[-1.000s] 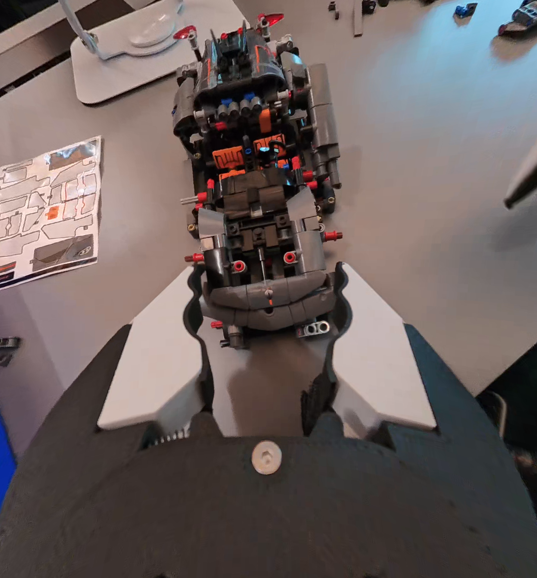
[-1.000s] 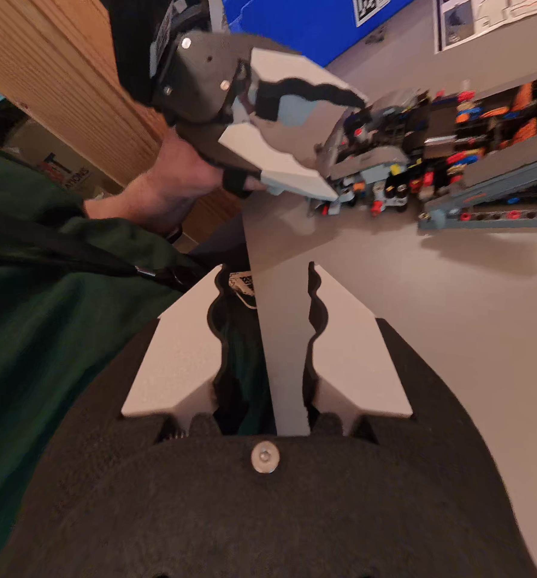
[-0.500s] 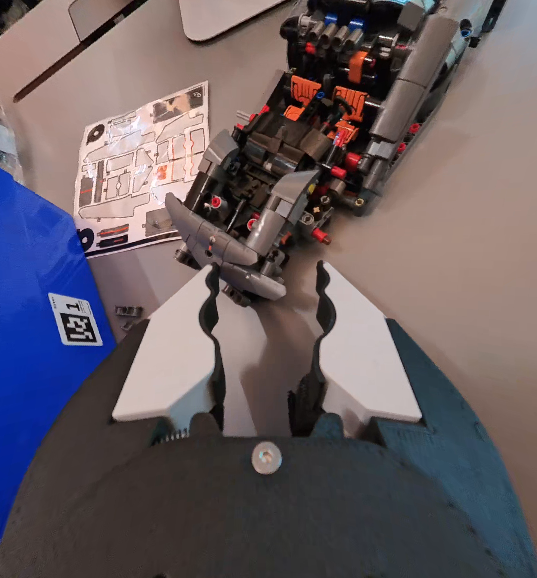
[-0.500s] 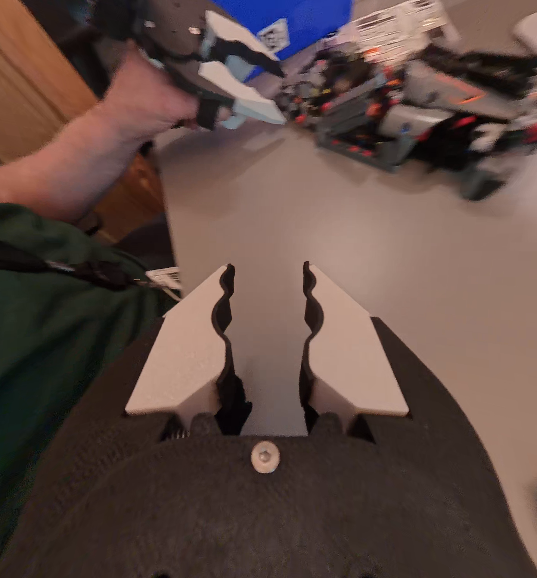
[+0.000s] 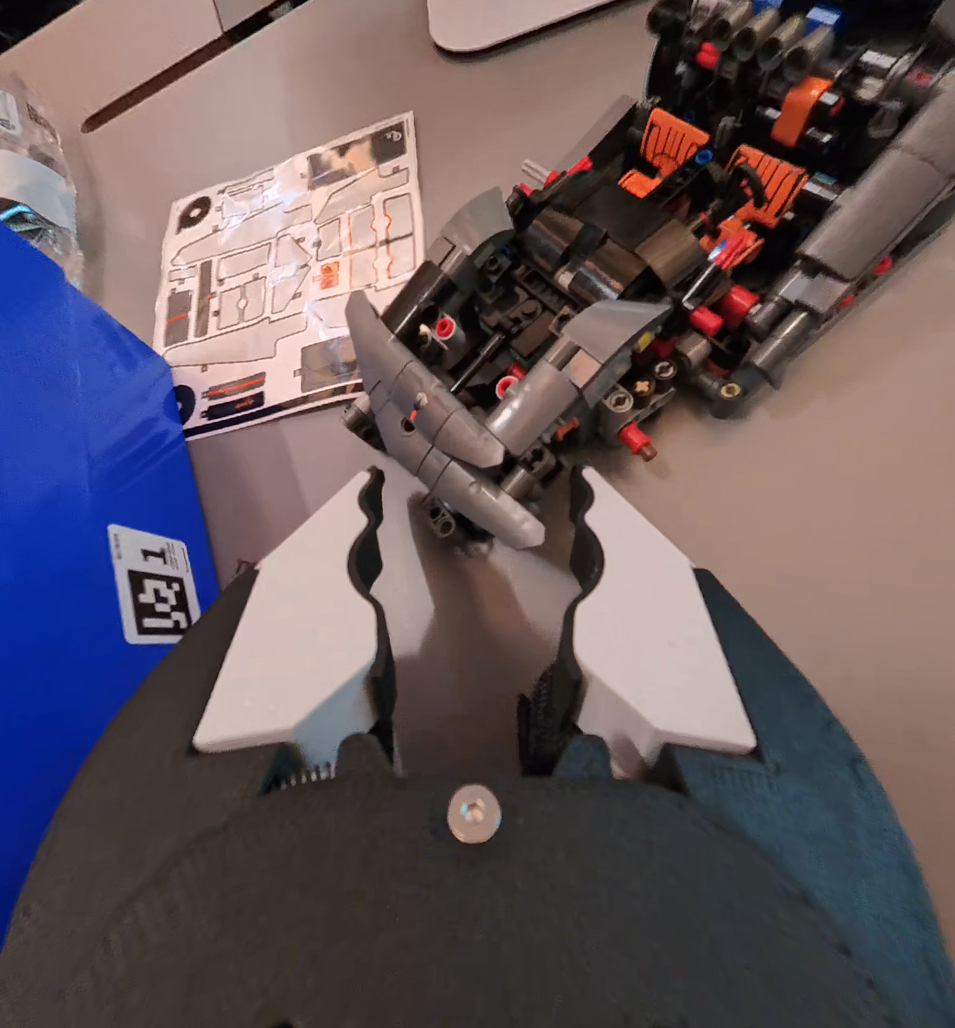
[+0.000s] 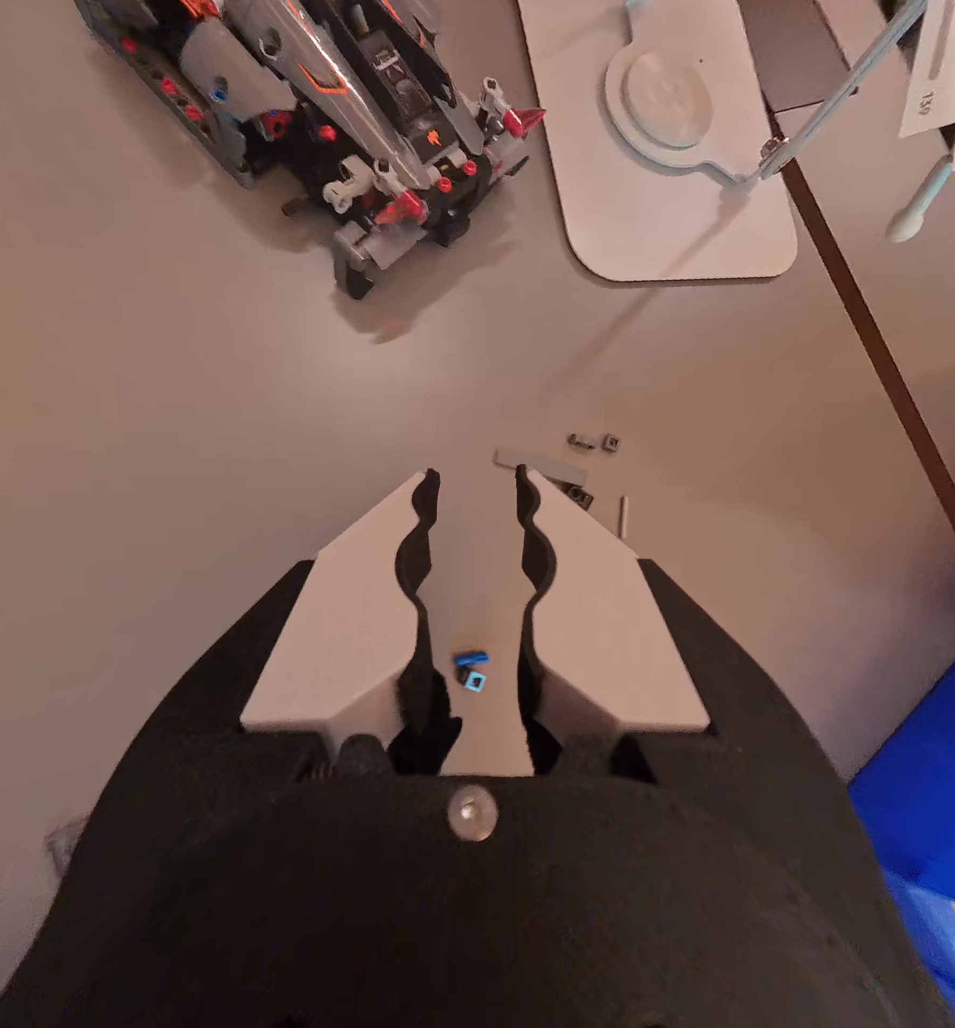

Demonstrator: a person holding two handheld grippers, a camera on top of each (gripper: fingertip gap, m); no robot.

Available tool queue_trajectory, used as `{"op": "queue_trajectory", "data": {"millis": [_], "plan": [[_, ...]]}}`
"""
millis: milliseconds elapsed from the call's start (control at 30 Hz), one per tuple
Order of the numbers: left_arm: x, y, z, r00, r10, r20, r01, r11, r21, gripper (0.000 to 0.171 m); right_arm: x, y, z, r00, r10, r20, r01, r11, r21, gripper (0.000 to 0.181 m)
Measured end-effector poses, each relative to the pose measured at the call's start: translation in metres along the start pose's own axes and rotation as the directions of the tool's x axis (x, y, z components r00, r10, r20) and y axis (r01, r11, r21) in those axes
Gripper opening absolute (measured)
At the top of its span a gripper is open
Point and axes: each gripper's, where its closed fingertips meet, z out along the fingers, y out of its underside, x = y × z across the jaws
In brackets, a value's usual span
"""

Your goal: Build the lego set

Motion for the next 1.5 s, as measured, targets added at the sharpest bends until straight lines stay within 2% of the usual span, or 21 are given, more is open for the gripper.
{"op": "queue_trajectory", "data": {"millis": [300,500,567,733,967,1067,1133,1233,1333,1400,1500], "plan": [[-0.003,-0.001,-0.001,1.000,0.007,0.026,-0.007,1.000,0.014,0.064,0.042,0.024,0.018,0.988,-0.144,0.050,0.150,0.977,-0.152,0.019],[-0.002,0.000,0.000,1.000,0.005,0.017,-0.005,1.000,0.005,0.064,0.040,0.017,0.039,0.939,-0.295,0.174,0.323,0.932,-0.162,0.018],[-0.002,0.000,0.000,1.000,0.004,0.017,-0.005,1.000,0.004,0.064,0.043,0.022,0.051,0.919,-0.336,0.205,0.377,0.902,-0.210,0.018],[-0.002,-0.001,0.000,1.000,0.005,0.018,-0.005,1.000,0.008,0.063,0.047,0.039,0.068,0.893,-0.343,0.292,0.425,0.856,-0.294,0.012],[-0.001,-0.002,-0.001,1.000,0.016,0.018,-0.016,1.000,0.015,0.064,0.037,0.032,0.065,0.900,-0.294,0.323,0.385,0.882,-0.271,0.006],[-0.002,-0.006,-0.004,1.000,0.001,0.016,-0.002,0.999,0.048,0.065,0.015,0.007,0.050,0.902,-0.299,0.312,0.374,0.902,-0.216,0.006],[-0.002,-0.011,-0.009,1.000,-0.003,0.015,0.002,0.996,0.094,0.066,-0.017,-0.026,0.040,0.896,-0.309,0.319,0.367,0.920,-0.141,0.006],[-0.001,-0.019,-0.019,1.000,0.001,0.008,-0.002,0.986,0.166,0.068,-0.064,-0.066,0.037,0.879,-0.358,0.314,0.405,0.909,-0.095,0.006],[0.004,-0.024,-0.029,0.999,0.037,0.007,-0.038,0.976,0.215,0.065,-0.098,-0.087,0.051,0.875,-0.385,0.295,0.435,0.892,-0.127,0.006],[0.013,-0.033,-0.041,0.995,0.104,0.011,-0.103,0.955,0.280,0.056,-0.118,-0.097,0.064,0.861,-0.410,0.300,0.461,0.879,-0.121,0.006],[0.046,-0.042,-0.058,0.970,0.241,-0.015,-0.219,0.903,0.368,0.044,-0.132,-0.101,0.084,0.842,-0.451,0.297,0.511,0.843,-0.168,0.006]]}}
